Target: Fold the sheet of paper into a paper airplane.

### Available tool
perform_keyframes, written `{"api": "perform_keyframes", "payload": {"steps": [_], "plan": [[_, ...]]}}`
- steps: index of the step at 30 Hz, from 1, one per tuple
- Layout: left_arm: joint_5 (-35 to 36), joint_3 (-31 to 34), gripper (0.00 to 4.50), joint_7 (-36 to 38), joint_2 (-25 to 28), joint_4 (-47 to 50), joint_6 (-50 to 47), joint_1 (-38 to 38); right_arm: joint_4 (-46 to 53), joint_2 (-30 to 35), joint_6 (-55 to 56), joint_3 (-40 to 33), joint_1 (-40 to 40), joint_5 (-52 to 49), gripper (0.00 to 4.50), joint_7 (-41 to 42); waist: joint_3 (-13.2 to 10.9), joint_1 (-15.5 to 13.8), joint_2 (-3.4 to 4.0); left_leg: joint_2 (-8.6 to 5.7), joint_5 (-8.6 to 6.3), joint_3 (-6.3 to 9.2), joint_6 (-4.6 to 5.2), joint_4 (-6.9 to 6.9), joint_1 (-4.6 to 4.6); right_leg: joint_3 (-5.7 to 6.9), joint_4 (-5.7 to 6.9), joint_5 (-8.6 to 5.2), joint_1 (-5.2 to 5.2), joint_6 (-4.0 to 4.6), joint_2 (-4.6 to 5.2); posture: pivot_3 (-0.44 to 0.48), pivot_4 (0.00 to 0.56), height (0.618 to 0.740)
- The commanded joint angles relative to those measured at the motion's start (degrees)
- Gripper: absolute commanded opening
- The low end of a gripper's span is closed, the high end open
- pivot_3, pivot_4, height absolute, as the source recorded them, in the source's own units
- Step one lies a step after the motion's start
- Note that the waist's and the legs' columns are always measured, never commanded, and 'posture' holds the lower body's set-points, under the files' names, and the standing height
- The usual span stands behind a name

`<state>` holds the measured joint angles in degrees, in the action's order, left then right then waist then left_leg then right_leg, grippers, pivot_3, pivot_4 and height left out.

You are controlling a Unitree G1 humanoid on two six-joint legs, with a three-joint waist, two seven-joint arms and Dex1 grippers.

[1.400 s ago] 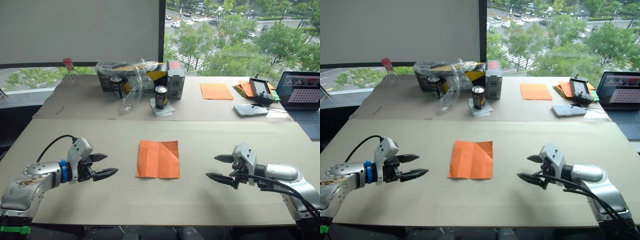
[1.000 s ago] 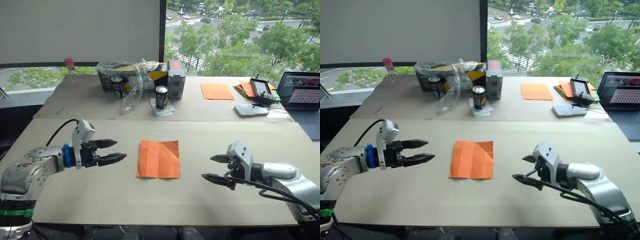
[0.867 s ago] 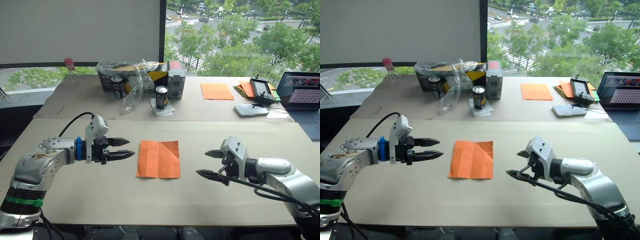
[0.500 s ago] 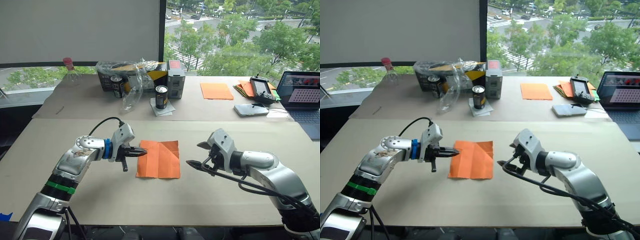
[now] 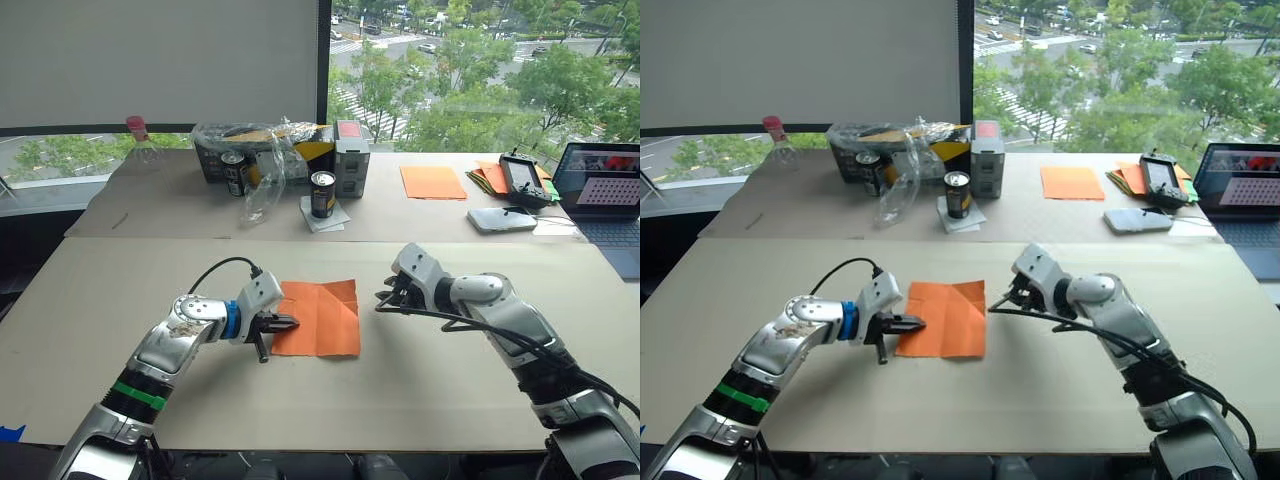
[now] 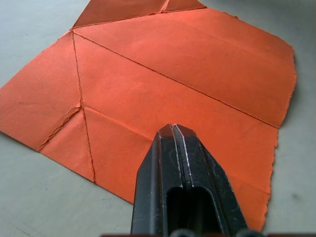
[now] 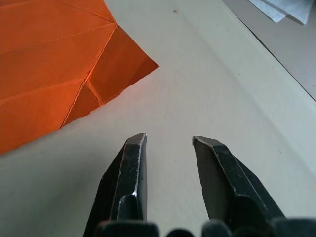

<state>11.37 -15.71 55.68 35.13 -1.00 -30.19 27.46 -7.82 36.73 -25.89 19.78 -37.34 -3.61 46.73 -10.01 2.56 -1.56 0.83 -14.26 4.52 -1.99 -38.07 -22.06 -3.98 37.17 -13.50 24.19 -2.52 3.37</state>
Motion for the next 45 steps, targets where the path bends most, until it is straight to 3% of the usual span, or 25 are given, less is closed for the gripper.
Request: {"api": "perform_keyframes", "payload": {"steps": [1,7,18,30,45], "plan": [[-1.51,-0.18,0.00,-1.39,-0.04,-0.83,-0.91,-1.92,-6.51,-2.90,7.16,0.89,-3.60,1.68,0.18,3.46,0.02,0.04,0.01,0.00,0.00,0.00,0.00,0.00,0.02,0.00,0.01,0.00,-0.01,0.00,0.00,0.000,0.150,0.730],[-2.76,-0.12,0.00,-2.35,0.08,-0.88,-0.39,-3.45,-13.99,-5.53,11.08,1.42,-5.43,1.33,0.03,11.83,0.06,0.04,0.03,0.00,0.00,0.01,0.00,0.00,0.12,0.00,0.04,0.01,-0.10,0.01,0.00,0.000,0.150,0.730],[-2.26,0.32,0.00,-4.09,-0.69,0.99,-1.65,-5.38,-15.66,-8.86,9.46,-2.32,-3.85,-4.25,0.03,22.32,0.23,0.14,0.09,0.01,0.00,0.01,0.00,0.00,0.30,-0.01,0.09,0.00,-0.22,0.01,-0.01,0.000,0.150,0.730],[-2.11,1.30,0.00,-4.58,-0.38,1.35,-1.98,-5.88,-9.75,-14.01,3.03,-7.17,-2.67,-12.02,0.03,23.54,0.23,0.22,0.10,0.01,0.00,0.01,0.00,0.01,0.30,-0.01,0.15,0.00,-0.18,0.01,-0.01,0.000,0.150,0.730],[-1.77,1.68,0.00,-5.16,-1.26,0.88,-1.83,-5.54,-7.95,-15.14,1.41,-6.29,-2.48,-11.54,0.03,22.52,0.23,0.08,0.10,0.00,0.00,0.01,0.00,0.00,0.34,-0.01,0.35,-0.01,-0.13,0.00,-0.01,0.000,0.150,0.730]]}}
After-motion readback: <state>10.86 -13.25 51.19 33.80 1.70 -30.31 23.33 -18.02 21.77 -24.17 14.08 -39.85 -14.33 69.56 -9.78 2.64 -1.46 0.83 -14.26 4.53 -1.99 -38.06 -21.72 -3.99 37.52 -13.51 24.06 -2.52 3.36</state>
